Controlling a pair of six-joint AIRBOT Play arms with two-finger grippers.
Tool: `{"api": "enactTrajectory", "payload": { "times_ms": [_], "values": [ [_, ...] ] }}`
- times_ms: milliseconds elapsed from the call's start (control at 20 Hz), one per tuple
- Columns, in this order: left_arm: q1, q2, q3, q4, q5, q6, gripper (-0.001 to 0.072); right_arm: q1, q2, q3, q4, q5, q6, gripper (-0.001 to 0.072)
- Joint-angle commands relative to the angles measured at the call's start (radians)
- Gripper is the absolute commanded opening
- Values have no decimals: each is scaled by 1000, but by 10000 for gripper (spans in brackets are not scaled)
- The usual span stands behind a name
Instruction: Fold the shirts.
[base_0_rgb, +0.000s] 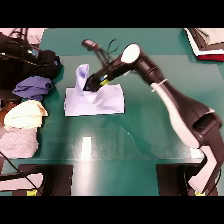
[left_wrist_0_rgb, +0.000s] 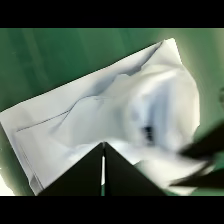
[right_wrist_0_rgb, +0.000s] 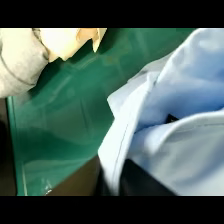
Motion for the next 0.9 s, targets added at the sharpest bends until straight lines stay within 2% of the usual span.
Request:
{"api": "enactTrajectory", "payload": {
  "times_ms": [0, 50, 150, 250, 300, 500, 600, 650, 700, 850],
  "values": [
    [26, 53, 1, 15, -20, -2, 22, 96, -88, 2, 6, -203, -23, 534],
    [26, 53, 1, 15, -26, -2, 22, 109, -94, 1, -4, -213, -24, 590],
    [26, 53, 1, 20, -33, -1, 22, 101, -72, 1, -77, -199, -7, 587],
    [26, 53, 1, 20, -43, -1, 22, 53, -26, -2, -196, -106, 86, 577],
    [26, 53, 0, 20, -45, 0, 22, 15, 6, -30, -226, -61, 98, 574],
    [26, 53, 0, 20, -45, 7, 22, -184, 144, -261, -230, 35, 150, 574],
    [26, 48, 0, 20, -45, 7, 22, -299, 193, -399, -224, 46, 200, 587],
    [26, 46, 0, 19, -45, 7, 22, -346, 201, -451, -209, 53, 203, 632],
    [26, 44, 0, 19, -45, 7, 22, -395, 200, -500, -163, 60, 203, 688],
    [26, 44, 0, 19, -38, 7, 22, -470, 181, -623, 27, 2, 187, 703]
  ]
}}
